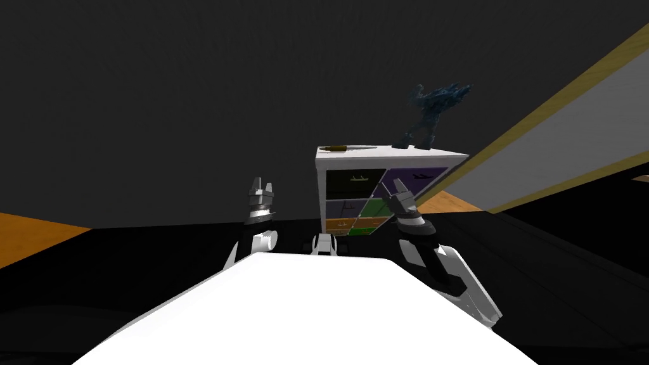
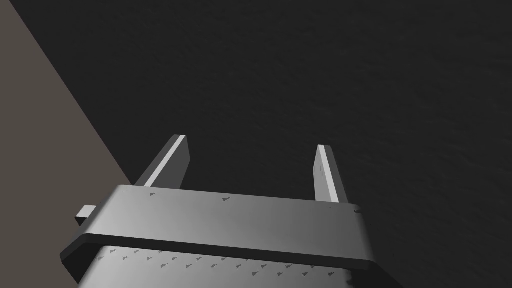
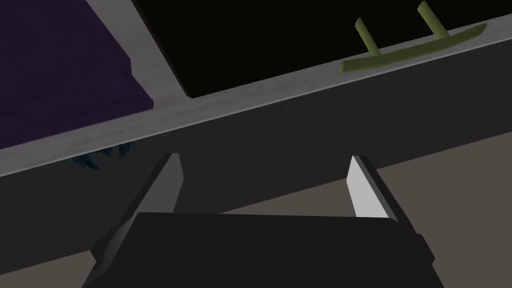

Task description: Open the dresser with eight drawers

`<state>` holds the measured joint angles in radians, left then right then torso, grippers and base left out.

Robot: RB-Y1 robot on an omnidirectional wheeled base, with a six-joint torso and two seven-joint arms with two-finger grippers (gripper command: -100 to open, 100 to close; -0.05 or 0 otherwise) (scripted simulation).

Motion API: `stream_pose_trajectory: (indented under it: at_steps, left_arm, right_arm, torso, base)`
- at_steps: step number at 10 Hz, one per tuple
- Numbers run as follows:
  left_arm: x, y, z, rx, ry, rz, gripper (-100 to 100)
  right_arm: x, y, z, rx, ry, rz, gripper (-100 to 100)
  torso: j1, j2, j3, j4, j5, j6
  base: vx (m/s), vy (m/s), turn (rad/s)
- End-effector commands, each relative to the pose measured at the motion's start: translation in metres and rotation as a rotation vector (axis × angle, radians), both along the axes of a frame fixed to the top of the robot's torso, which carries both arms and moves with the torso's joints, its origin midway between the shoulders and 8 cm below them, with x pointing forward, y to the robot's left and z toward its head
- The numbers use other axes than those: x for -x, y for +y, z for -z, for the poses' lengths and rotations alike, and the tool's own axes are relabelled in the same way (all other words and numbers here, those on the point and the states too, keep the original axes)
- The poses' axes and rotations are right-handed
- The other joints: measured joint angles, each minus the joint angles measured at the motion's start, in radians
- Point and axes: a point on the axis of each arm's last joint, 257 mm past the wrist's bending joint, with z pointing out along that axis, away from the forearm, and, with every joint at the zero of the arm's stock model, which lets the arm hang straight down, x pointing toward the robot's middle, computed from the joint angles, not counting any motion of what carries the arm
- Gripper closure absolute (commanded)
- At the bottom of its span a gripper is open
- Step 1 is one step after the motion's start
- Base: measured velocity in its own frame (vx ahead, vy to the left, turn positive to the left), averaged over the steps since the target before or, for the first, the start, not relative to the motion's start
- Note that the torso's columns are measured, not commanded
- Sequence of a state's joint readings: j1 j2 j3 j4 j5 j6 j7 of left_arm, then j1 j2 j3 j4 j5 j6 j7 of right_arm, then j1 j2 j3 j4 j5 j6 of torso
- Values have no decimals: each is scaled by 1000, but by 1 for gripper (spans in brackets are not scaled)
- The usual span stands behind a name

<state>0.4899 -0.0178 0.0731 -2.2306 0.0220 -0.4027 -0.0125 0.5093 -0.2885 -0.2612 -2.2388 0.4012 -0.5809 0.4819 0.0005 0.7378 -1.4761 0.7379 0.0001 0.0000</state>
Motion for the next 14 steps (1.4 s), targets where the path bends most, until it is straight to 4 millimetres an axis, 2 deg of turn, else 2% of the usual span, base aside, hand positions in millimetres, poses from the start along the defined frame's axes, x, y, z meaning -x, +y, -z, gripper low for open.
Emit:
stream_pose_trajectory:
  at_steps: [1, 6, 8, 9, 14]
  left_arm:
    - [0, 0, 0, 0, 0, 0, 0]
    - [0, 0, 0, 0, 0, 0, 0]
    - [0, 0, 0, 0, 0, 0, 0]
    - [0, 0, 0, 0, 0, 0, 0]
    - [0, 0, 0, 0, 0, 0, 0]
  right_arm:
    - [-3, -3, 4, 145, -11, 70, -100]
    - [-11, -14, 13, 403, -28, 188, -100]
    - [-17, -25, 19, 560, -36, 256, -100]
    - [-17, -25, 20, 578, -39, 264, -100]
    - [-29, -50, 30, 909, -62, 399, -100]
  torso:
    - [-1, 0, 0, 0, 0, 0]
    - [1, 0, 0, 0, 0, 0]
    - [-2, 1, 1, 0, 0, 0]
    - [0, 1, 0, 0, 0, 0]
    - [-1, 0, 0, 0, 0, 0]
  base:
    - [-6, 77, -52]
    - [9, 93, -41]
    - [0, 83, -43]
    - [2, 77, -32]
    - [-1, 81, -43]
